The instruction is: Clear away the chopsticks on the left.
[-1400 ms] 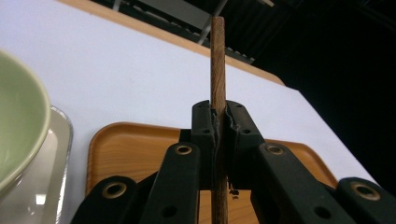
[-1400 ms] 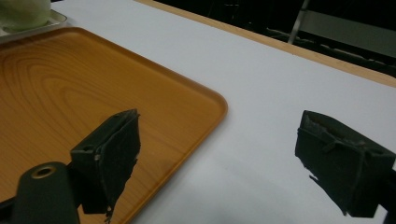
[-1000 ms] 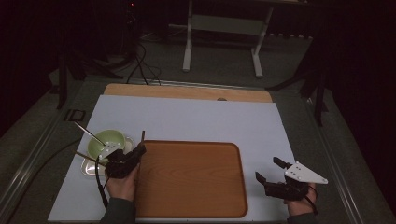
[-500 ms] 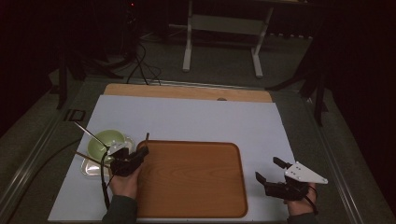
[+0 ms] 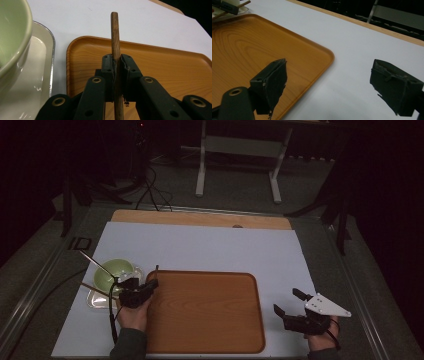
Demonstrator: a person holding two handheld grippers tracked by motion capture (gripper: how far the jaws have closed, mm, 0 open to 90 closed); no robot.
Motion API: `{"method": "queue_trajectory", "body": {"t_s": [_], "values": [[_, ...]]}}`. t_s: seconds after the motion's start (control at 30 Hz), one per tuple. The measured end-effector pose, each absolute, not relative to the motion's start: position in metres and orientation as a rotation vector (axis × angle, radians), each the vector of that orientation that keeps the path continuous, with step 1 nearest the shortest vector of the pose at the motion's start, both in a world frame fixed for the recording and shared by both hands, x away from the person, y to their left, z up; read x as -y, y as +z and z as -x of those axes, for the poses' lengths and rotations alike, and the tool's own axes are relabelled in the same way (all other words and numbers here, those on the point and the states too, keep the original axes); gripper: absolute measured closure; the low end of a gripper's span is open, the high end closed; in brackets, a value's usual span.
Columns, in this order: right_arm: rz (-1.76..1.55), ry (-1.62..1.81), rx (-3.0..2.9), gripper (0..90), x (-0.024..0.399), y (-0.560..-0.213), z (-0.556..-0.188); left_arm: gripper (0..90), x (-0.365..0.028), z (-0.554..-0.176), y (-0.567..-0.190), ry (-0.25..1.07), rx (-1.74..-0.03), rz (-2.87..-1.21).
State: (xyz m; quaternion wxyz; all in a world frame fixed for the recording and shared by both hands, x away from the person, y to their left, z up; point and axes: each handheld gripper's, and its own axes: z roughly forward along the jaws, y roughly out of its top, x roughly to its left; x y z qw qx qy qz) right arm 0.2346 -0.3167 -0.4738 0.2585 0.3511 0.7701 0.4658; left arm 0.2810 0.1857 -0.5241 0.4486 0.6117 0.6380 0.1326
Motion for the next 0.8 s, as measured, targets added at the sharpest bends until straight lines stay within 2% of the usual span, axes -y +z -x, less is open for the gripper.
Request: {"method": "queue_trajectory", "body": {"t_s": [0.8], "values": [[-0.945,1.265,-2.091,13.9,0.3163,-0.4736,-0.2344,79.6,-0.1888,-0.2778,-0.5292,0.375,-1.619,-1.544]]}}
